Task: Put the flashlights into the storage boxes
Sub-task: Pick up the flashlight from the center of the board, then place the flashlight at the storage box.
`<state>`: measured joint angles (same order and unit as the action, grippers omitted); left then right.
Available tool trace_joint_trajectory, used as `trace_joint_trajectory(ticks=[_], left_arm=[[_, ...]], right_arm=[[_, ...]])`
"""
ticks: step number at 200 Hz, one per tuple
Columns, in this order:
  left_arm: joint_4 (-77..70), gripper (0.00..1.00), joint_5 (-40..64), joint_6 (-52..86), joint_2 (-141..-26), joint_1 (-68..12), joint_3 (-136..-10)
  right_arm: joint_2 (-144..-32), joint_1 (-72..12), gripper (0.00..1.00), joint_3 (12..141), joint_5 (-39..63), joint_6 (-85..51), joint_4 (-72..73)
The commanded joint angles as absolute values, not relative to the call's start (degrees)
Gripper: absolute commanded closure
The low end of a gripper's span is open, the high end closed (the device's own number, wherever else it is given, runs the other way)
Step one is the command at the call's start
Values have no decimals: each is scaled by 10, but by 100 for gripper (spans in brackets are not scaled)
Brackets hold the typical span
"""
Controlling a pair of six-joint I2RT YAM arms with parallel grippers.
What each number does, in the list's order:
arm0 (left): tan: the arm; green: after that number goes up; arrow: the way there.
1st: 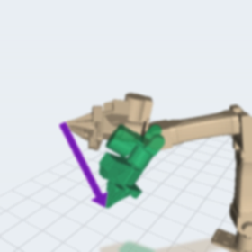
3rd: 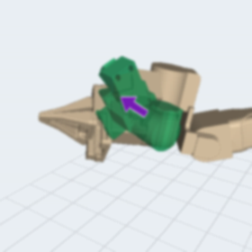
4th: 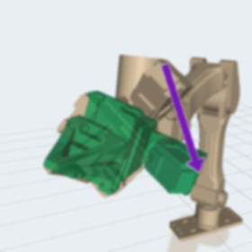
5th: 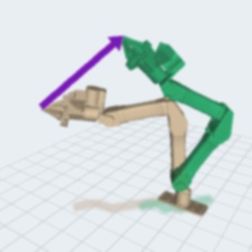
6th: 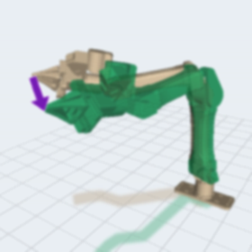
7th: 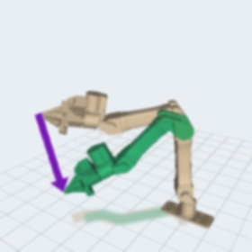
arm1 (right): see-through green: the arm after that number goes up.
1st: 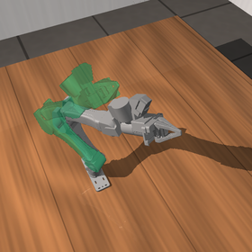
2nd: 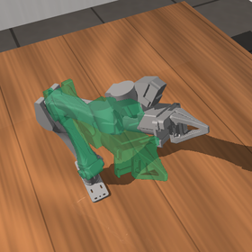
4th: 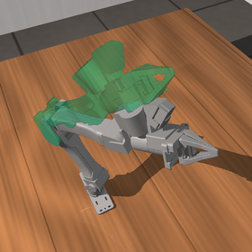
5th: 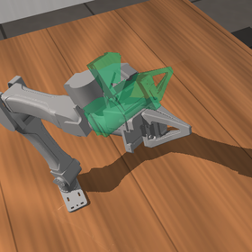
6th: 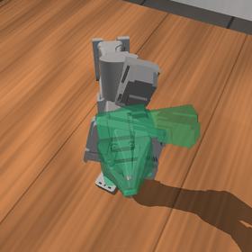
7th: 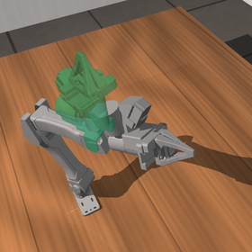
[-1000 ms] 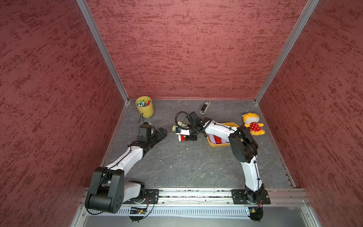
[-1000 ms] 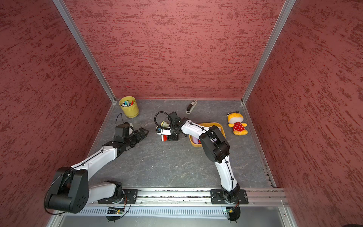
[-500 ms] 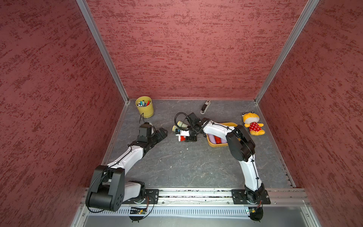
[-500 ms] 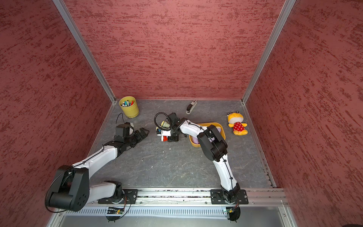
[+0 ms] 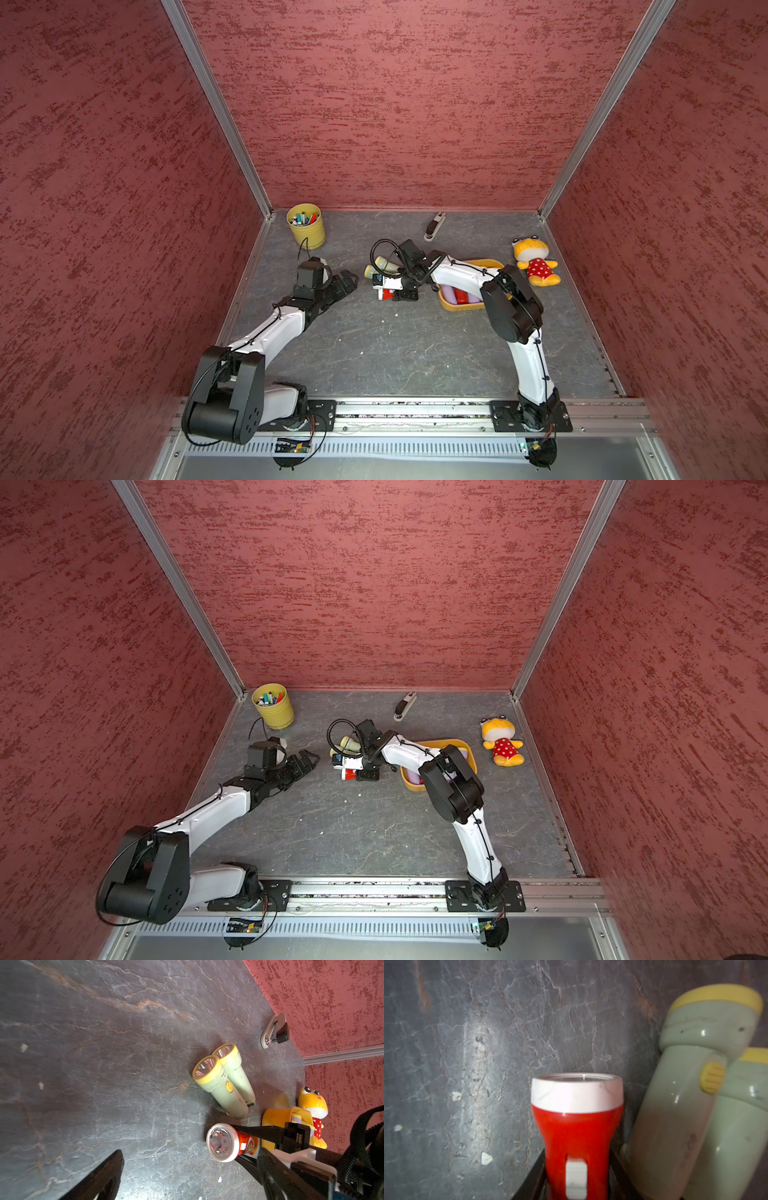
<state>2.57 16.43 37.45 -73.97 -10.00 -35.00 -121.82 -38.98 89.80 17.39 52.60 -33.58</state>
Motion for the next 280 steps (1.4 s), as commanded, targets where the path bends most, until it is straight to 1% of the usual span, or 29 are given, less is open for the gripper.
trace_joint_trajectory(ticks=[1, 43, 64, 98, 125, 144, 167, 182, 280], left_arm=[[36, 0, 157, 344, -743, -122, -379], [54, 0, 113, 292, -757, -187, -435], [25, 1, 102, 252, -776, -228, -454], [-13, 3, 108, 233, -833, -275, -497], [-25, 3, 117, 221, -891, -310, -543], [-21, 3, 128, 216, -925, -327, -573], [-21, 3, 139, 220, -952, -339, -597], [-19, 3, 143, 228, -961, -341, -606], [-9, 2, 129, 236, -957, -342, -604]], right_arm=[[-1150, -394, 70, 877, 203, 536, -289], [-1045, -377, 70, 778, 177, 425, -222], [-977, -350, 70, 713, 168, 341, -187], [-874, -307, 69, 606, 109, 141, -128], [-811, -253, 69, 549, 78, 7, -133], [-786, -211, 68, 519, 76, -66, -140], [-779, -169, 68, 493, 91, -130, -135], [-787, -158, 67, 487, 107, -153, -130], [-879, -156, 66, 509, 143, -190, -84]])
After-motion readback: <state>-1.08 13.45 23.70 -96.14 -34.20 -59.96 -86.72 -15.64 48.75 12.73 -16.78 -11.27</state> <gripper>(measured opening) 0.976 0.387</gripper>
